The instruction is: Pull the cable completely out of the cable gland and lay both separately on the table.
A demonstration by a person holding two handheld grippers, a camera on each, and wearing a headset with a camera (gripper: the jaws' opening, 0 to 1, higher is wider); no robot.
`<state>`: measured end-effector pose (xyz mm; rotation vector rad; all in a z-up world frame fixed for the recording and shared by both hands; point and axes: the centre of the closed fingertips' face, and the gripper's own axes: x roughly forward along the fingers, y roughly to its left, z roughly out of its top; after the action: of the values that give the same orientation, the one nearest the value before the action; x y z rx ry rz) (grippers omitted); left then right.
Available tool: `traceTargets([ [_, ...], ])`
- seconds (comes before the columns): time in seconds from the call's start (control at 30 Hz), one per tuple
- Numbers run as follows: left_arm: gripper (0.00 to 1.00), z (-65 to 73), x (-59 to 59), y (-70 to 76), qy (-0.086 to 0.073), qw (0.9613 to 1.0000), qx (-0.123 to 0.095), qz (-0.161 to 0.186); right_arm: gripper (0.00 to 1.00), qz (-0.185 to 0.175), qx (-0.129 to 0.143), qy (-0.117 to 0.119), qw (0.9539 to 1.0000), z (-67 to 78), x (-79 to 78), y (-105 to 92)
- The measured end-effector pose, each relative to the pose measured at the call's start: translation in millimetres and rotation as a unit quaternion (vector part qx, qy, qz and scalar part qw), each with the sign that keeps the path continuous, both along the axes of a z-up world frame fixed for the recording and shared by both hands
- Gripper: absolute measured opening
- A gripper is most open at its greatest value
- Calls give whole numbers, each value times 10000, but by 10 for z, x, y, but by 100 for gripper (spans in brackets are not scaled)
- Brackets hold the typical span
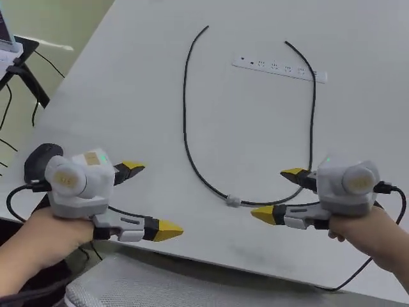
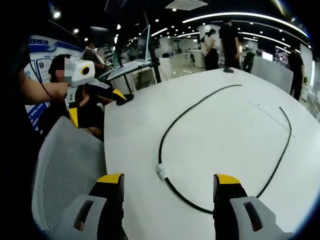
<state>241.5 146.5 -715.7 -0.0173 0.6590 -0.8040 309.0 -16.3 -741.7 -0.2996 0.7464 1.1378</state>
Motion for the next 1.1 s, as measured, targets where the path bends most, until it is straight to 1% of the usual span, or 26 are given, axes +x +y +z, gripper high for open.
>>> traceTargets([
  [0.1, 98, -48, 1, 11, 61, 10000, 27, -31, 67, 104, -88, 74, 9999, -66, 36, 70],
  [0.13, 98, -56, -8, 5, 63, 9999, 85, -95, 66, 180, -170, 81, 9997, -88, 37, 105],
  [0.23, 97, -56, 7, 7, -8, 9997, 155, -177, 60, 340, -303, 124, 9989, -165, 46, 172],
  [0.3, 97, -67, 18, 5, 27, 9997, 111, -200, 59, 400, -343, 169, 9985, -206, 45, 216],
  [0.37, 97, -79, 26, 11, 38, 9997, 113, -209, 55, 490, -381, 238, 9978, -301, 71, 243],
  [0.4, 96, -80, 32, 20, 18, 9997, 139, -208, 54, 528, -446, 293, 9972, -333, 51, 266],
  [0.43, 95, -72, 51, 35, -53, 9996, 163, -217, 53, 565, -482, 301, 9968, -358, 46, 281],
  [0.47, 96, -73, 59, 43, -55, 9996, 155, -214, 53, 606, -522, 315, 9963, -381, 38, 294],
  [0.5, 96, -84, 65, 53, -16, 9997, 116, -212, 52, 665, -546, 346, 9957, -405, 24, 321],
  [0.57, 96, -107, 61, 63, 19, 9997, 119, -226, 48, 723, -586, 377, 9949, -429, 8, 349],
  [0.7, 96, -154, 40, 84, 78, 9995, 116, -266, 43, 982, -803, 350, 9913, -523, -36, 378],
  [0.73, 96, -164, 36, 86, 93, 9995, 100, -276, 40, 1048, -844, 363, 9902, -543, -49, 375],
  [0.83, 96, -181, 22, 84, 140, 9995, 47, -289, 34, 1279, -1009, 338, 9861, -611, -83, 372],
  [0.87, 96, -175, 16, 69, 161, 9994, -27, -293, 32, 1353, -1048, 325, 9847, -628, -92, 380],
  [0.93, 96, -155, 16, 47, 174, 9993, -137, -290, 30, 1425, -1098, 288, 9833, -652, -82, 392],
  [0.97, 96, -160, 17, 48, 177, 9993, -130, -294, 30, 1434, -1105, 291, 9831, -658, -78, 399],
  [1.03, 96, -185, 16, 56, 192, 9993, -76, -319, 28, 1421, -1106, 381, 9829, -696, -65, 404],
  [1.1, 95, -192, 8, 52, 228, 9992, -112, -320, 24, 1513, -1134, 370, 9813, -709, -79, 413],
])
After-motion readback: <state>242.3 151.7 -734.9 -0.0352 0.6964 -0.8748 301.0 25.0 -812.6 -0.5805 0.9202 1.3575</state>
